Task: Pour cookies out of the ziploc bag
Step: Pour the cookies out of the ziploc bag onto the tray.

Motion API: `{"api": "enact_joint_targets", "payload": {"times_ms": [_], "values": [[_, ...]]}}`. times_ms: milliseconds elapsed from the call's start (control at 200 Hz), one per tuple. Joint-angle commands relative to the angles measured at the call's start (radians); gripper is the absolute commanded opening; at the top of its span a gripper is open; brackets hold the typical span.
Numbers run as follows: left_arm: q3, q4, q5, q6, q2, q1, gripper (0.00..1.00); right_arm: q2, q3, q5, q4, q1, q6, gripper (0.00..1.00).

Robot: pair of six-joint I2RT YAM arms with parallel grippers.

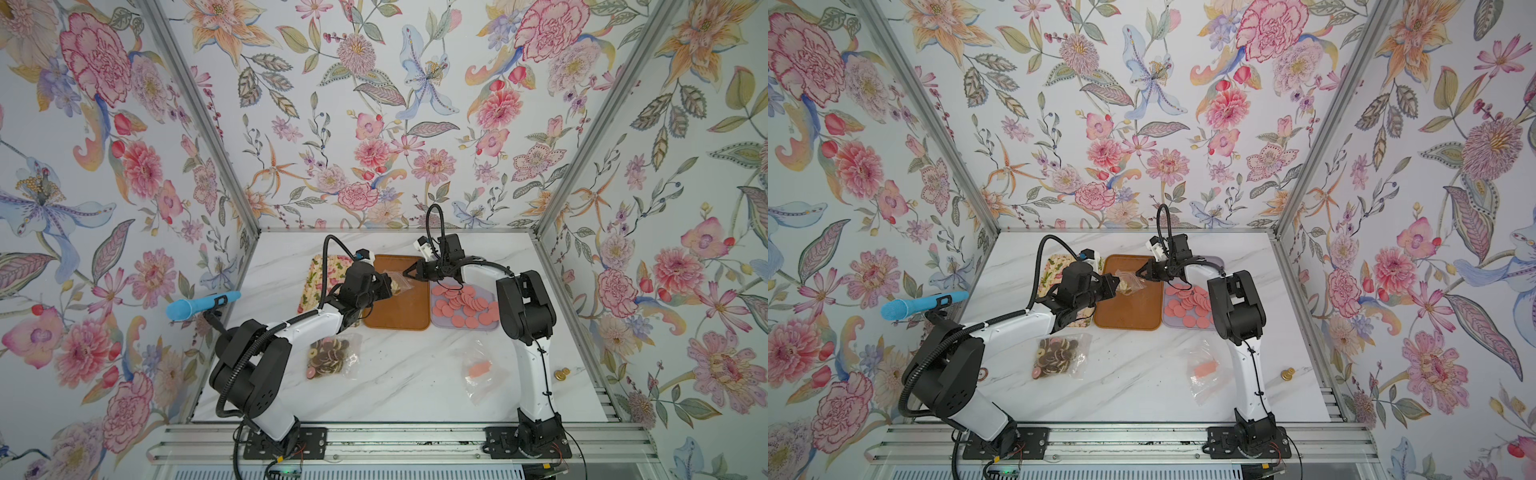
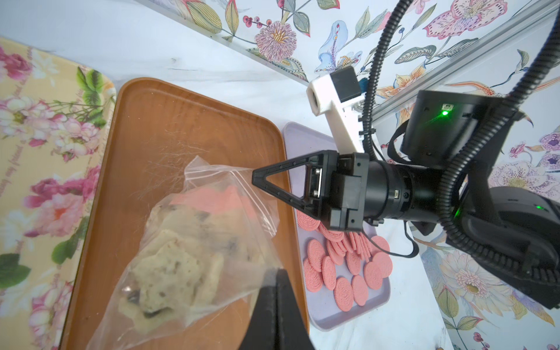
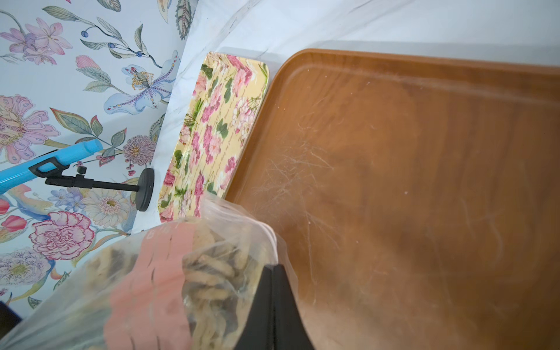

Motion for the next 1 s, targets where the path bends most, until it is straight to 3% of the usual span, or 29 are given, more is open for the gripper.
{"api": "enact_joint_targets", "payload": {"times_ms": [0,95,405,521,851,991], "values": [[0.071,-0.043,-0.03,0.014,0.037,0.005,0.0,0.032,-0.025,-0.005,0.024,-0.007,0.012,0.02],[0.107,-0.068,-0.042,0.014,0.066,0.005,0.0,0.022,-0.039,-0.001,0.036,-0.013,0.014,0.13],[0.163,-0.098,-0.012,-0.035,0.147,0.016,0.0,-0.097,-0.158,0.041,0.109,-0.022,-0.014,0.32],[0.185,-0.1,0.004,-0.038,0.17,0.014,0.0,-0.16,-0.216,0.073,0.152,-0.02,-0.031,0.37],[0.189,0.073,0.194,-0.204,0.252,0.049,0.0,-0.319,-0.367,0.149,0.274,0.048,-0.14,0.42],[0.209,0.104,0.248,-0.233,0.272,0.058,0.0,-0.337,-0.382,0.122,0.279,0.073,-0.179,0.44]]}}
